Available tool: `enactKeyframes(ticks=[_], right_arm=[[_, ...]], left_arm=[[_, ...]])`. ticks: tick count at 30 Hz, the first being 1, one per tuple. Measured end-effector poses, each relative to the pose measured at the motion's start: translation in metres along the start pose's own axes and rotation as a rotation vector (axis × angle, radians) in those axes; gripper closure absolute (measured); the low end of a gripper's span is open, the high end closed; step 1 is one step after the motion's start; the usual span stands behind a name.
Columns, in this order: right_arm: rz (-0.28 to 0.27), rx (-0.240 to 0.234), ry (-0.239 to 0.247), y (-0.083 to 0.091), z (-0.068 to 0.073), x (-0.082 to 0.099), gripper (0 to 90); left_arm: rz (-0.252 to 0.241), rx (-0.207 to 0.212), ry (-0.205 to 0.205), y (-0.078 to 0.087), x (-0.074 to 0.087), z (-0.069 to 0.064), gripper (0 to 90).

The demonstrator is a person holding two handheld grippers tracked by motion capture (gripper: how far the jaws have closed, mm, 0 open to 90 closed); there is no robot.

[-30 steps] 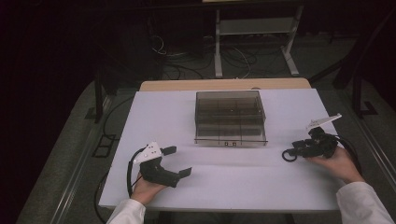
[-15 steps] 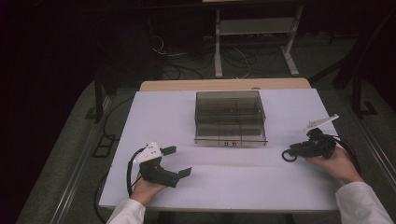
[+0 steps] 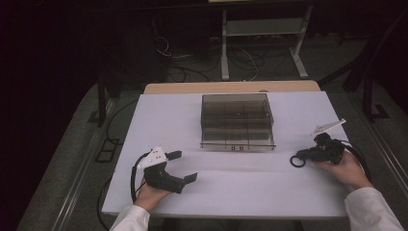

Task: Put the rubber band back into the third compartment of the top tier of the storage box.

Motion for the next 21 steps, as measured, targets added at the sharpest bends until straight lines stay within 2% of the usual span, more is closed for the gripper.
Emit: enactKeyframes(ticks=[4,21], right_arm=[[0.002,0.001,0.000,-0.0007,0.0003,-0.0002,85.0],[-0.005,-0.033,-0.024,0.0036,-0.0032,-0.0003,86.6]], left_arm=[[0.000,0.001,0.001,-0.0001,0.0000,-0.0002,0.0],[0.002,0.001,-0.001,0.0001,0.0000,0.0001,0.0]])
Point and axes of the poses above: each handheld gripper's, and its own axes: y roughly backward along the jaws, x roughly out of its underside, z roughly to its left, the point moved 1 cm from there along -y, roughly forward along the jaws, and after that the axes turned 8 degrees about -y, right-handed, at the moved point
